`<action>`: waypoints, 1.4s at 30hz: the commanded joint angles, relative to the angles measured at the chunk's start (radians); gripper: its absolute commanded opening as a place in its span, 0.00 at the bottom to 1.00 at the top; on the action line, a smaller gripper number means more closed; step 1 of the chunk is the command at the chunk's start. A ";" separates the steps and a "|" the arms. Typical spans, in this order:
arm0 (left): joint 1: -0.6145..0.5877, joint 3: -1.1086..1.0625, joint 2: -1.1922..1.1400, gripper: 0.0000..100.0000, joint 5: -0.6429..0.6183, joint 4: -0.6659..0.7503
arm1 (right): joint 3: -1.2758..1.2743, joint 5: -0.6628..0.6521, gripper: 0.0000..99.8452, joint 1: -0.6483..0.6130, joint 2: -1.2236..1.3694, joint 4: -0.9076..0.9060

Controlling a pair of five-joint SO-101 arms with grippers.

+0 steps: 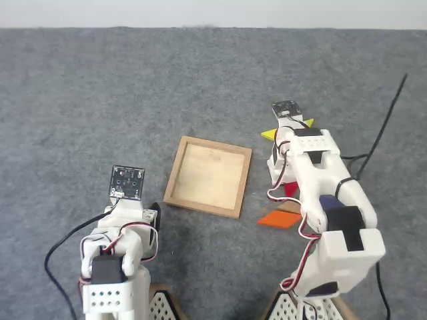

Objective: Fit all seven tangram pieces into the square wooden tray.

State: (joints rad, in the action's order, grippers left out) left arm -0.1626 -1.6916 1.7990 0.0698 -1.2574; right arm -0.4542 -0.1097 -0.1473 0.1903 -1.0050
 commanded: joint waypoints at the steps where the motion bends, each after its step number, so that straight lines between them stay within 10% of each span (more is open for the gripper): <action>1: 0.000 0.008 0.028 0.15 0.006 -0.009 | 0.044 -0.025 0.38 0.018 -0.074 -0.019; 42: 0.000 0.008 0.028 0.15 0.006 -0.009 | 0.055 0.012 0.22 -0.099 -0.130 0.005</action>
State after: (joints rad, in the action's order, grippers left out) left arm -0.1626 -1.6916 1.7990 0.0698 -1.2574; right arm -0.4388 -0.1450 -0.1780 0.1872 -0.9666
